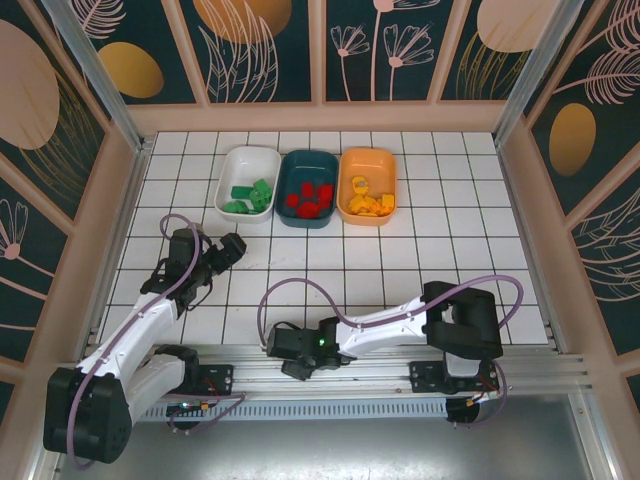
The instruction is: Sort the legos into containers by color
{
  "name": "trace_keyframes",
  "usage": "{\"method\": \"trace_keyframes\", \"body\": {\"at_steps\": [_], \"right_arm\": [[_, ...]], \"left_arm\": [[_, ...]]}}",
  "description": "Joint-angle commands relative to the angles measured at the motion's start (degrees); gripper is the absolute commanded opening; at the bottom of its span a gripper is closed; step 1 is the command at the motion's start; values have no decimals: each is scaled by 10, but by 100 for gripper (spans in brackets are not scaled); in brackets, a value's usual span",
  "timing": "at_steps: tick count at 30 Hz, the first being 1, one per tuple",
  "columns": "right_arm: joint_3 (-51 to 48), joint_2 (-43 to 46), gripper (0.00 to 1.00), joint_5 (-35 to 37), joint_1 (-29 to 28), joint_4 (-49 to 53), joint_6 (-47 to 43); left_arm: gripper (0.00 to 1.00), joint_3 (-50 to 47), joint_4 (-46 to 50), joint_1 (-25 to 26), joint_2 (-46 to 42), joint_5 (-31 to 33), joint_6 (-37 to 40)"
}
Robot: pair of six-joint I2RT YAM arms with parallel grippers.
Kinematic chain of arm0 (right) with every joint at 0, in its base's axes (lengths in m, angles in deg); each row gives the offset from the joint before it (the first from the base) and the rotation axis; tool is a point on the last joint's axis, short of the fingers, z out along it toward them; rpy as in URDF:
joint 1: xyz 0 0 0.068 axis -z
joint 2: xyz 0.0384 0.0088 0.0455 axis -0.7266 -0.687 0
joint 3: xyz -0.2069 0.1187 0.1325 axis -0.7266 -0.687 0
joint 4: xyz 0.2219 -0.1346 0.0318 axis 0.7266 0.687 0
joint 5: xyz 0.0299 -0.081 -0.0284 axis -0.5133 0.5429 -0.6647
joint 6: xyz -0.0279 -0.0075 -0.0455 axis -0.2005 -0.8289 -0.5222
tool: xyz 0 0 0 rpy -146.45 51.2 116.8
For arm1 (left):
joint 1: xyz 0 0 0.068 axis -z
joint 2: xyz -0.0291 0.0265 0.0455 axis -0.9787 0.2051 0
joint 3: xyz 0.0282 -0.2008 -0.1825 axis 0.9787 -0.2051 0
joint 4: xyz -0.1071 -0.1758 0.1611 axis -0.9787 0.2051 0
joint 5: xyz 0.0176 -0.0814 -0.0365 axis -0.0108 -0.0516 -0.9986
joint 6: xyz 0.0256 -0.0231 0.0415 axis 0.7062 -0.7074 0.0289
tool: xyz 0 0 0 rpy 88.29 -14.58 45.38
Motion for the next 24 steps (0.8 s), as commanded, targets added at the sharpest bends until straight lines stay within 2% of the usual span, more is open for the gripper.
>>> {"method": "trace_keyframes", "body": {"at_steps": [1,14,24], "right_arm": [[19,7,52,15,2,-23,-29],[20,-27,50,-28,27,-63,-60],[16,-44,47,-68,20,-72,-59]], "left_arm": [[98,4,9,-3,-4,8,10],[98,10,17,-3,-2,11,16],[99,11,8,-3,3,2,10]]}}
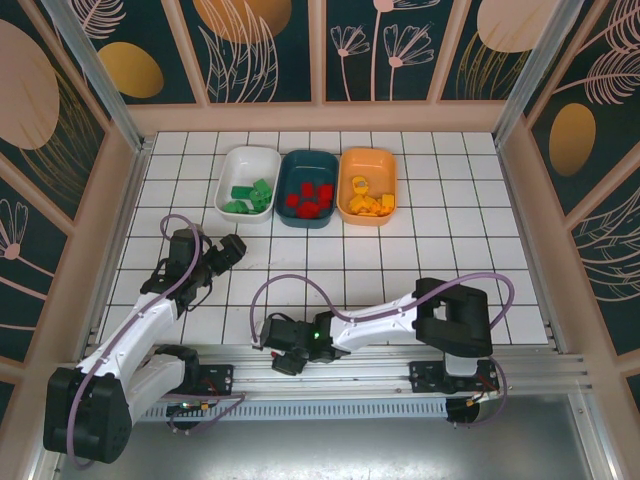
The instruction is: Sort the legos into containers by color
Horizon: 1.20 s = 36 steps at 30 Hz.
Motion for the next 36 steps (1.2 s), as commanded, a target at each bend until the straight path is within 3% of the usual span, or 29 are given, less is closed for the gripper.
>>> {"method": "trace_keyframes", "body": {"at_steps": [1,16,27,36], "right_arm": [[-5,-15,45,-22,-1,-17,-6],[-2,-30,23,-11,-1,-7,-8],[-17,32,8,66,-9,-40,1],[-21,74,4,112,11,-48,-9]], "left_arm": [[99,10,2,-3,2,1,6],[99,9,7,-3,2,13,12],[99,12,6,-3,1,9,9],[99,15,2,-3,7,14,6]]}}
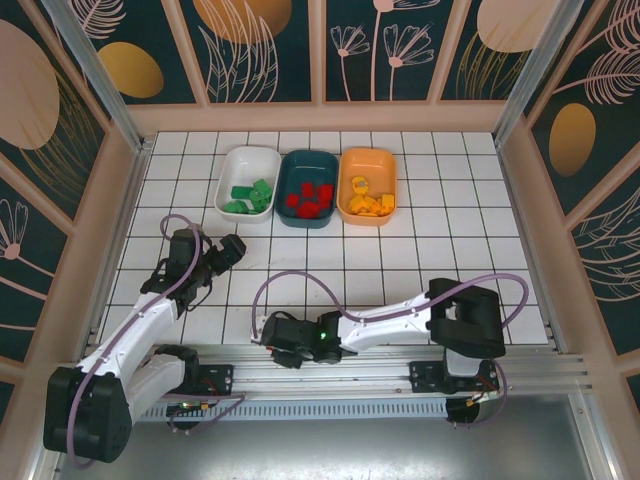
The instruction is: Sort the legos into containers by color
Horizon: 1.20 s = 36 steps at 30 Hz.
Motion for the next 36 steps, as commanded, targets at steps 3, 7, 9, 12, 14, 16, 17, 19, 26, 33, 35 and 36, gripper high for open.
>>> {"method": "trace_keyframes", "body": {"at_steps": [3,7,9,12,14,16,17,19,26,33,35,36], "right_arm": [[4,56,4,59,68,-11,-20],[39,76,4,71,177,-17,-46],[67,67,4,75,236,-22,-49],[121,27,4,55,315,-29,-46],[159,-9,4,46,357,-32,-51],[201,-50,4,38,388,-27,-60],[225,-74,4,33,402,-23,-63],[271,-118,4,18,426,-15,-68],[408,-242,17,-6,466,43,-80],[433,-246,53,-8,471,50,-90],[429,-227,69,-13,470,43,-90],[429,-220,71,-12,469,43,-89]], "left_arm": [[99,10,-5,-3,5,13,-2],[99,-10,-37,-3,5,-4,-13],[98,-20,-54,-3,7,-16,-14],[98,-32,-78,-3,7,-32,-13],[99,-36,-82,-3,-1,-36,-8],[98,-37,-79,-3,-13,-36,-1],[98,-39,-76,-3,-19,-35,2],[98,-42,-69,-3,-31,-32,6],[99,-41,-45,-3,-61,-18,25],[99,-23,-32,-4,-72,-8,36],[99,-17,-28,-3,-75,-2,32],[99,-14,-26,-3,-77,4,30]]}}
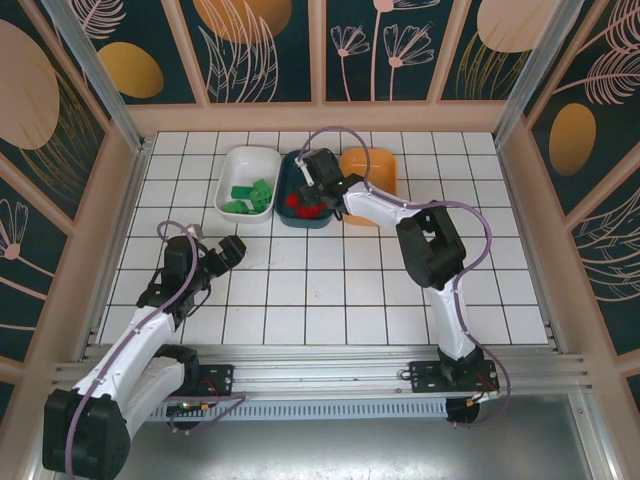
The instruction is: Sort the legos into containers by color
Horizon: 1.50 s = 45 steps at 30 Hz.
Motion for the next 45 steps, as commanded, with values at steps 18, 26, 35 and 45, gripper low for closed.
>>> {"method": "trace_keyframes", "body": {"at_steps": [18,26,35,45], "right_arm": [[-467,534,99,296,-83,-237,25],[-651,689,99,199,101,-365,23],[-873,644,99,36,304,-645,46],[-874,410,99,-31,363,-868,51]], "left_arm": [[99,-126,-370,-3,-112,216,276],[99,-194,-635,-3,55,288,408],[99,-150,-777,-5,268,290,450],[99,-156,-885,-19,351,327,445]]}}
